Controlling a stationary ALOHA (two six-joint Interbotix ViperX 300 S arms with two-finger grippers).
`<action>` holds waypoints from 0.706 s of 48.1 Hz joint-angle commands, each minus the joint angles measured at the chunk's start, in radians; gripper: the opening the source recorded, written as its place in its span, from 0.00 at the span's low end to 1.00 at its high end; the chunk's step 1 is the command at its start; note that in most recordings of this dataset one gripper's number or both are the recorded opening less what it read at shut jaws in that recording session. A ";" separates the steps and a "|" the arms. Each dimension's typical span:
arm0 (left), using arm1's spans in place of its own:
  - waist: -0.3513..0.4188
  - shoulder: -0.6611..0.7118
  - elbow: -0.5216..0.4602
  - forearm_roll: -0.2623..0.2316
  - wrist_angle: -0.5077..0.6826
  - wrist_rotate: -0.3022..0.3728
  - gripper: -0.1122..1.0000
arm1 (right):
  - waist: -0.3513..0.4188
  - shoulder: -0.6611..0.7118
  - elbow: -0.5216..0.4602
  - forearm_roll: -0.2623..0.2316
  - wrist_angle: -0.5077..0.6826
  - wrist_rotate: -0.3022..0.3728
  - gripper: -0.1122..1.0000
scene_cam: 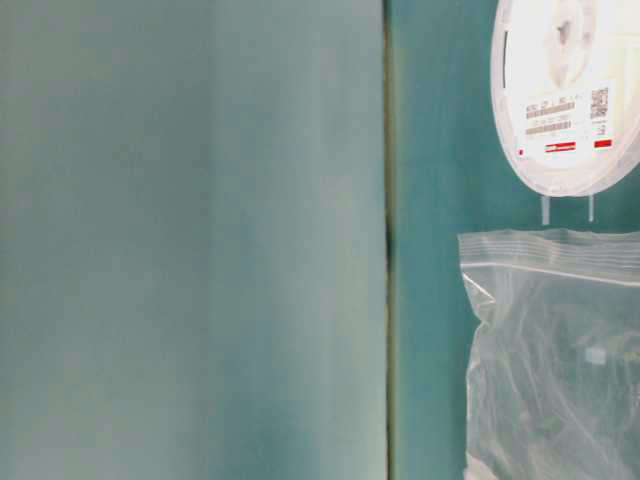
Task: Take out the reel from the clear zip bag.
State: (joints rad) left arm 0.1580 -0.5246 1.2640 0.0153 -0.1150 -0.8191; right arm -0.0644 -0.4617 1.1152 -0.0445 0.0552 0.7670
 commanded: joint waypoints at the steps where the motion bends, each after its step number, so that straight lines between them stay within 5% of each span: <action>1: -0.002 -0.060 -0.018 0.003 0.055 0.014 0.96 | 0.002 -0.015 -0.018 -0.003 -0.009 -0.015 0.91; 16: -0.014 -0.239 -0.009 0.003 0.170 0.071 0.96 | 0.003 -0.035 -0.018 -0.055 -0.025 -0.015 0.91; 26: -0.049 -0.273 -0.018 0.003 0.193 0.184 0.96 | 0.002 -0.038 -0.029 -0.063 -0.029 -0.017 0.91; 34: -0.057 -0.276 -0.035 0.003 0.195 0.202 0.96 | 0.009 -0.057 -0.048 -0.112 -0.035 -0.020 0.91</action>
State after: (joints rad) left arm 0.1058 -0.8023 1.2594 0.0153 0.0844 -0.6228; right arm -0.0614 -0.5016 1.0953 -0.1258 0.0322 0.7624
